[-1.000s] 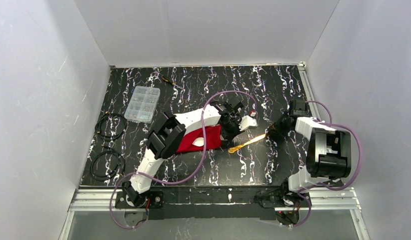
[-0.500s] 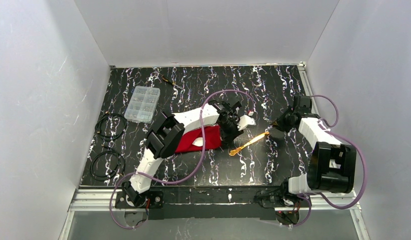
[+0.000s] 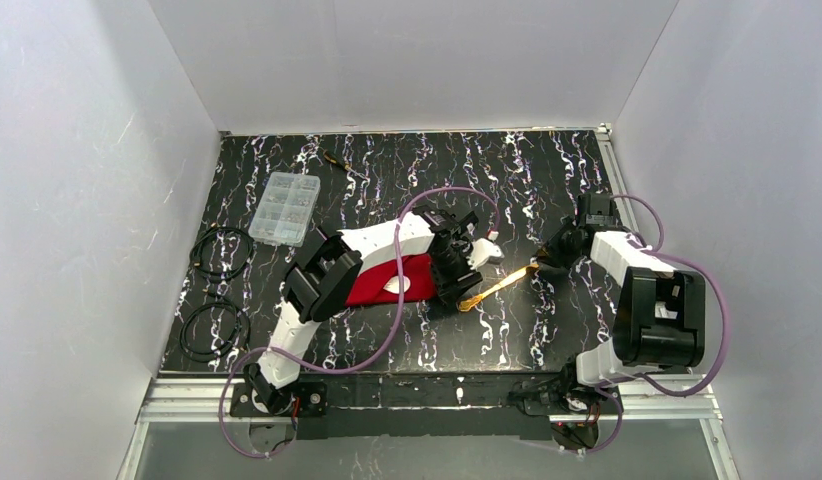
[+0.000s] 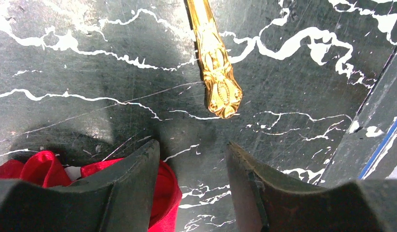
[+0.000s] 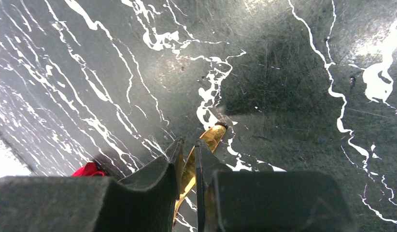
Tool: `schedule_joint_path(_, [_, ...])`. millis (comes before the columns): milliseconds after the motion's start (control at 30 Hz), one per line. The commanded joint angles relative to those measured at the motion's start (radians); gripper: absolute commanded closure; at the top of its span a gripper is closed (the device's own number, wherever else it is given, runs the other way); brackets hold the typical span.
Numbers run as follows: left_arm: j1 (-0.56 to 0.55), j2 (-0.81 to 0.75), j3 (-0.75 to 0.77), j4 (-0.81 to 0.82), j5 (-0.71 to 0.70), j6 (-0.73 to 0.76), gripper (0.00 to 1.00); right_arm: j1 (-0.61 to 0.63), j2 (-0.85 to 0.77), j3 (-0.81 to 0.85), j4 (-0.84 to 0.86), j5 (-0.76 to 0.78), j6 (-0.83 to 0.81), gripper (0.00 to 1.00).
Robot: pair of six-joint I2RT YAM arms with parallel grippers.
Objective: Fold the napkin into a case and place the utensils inside
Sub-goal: Move the knife to the corner of the board.
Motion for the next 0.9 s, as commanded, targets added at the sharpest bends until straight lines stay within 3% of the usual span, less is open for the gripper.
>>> schedule_joint_path(0, [-0.025,0.02,0.025,-0.003,0.008,-0.037,0.48,0.004,0.033,-0.023,0.027,0.006,-0.02,0.77])
schedule_joint_path(233, [-0.049,0.05,0.055,0.004,0.028,-0.041,0.48,0.003,0.041,-0.071,0.028,0.039,-0.029,0.78])
schedule_joint_path(700, [-0.084,0.119,0.029,0.029,-0.08,0.007,0.47,0.004,0.038,-0.111,0.02,0.062,-0.032,0.83])
schedule_joint_path(867, [-0.108,0.151,-0.006,0.067,-0.138,0.041,0.8,0.004,0.02,-0.122,0.014,0.054,-0.032,0.83])
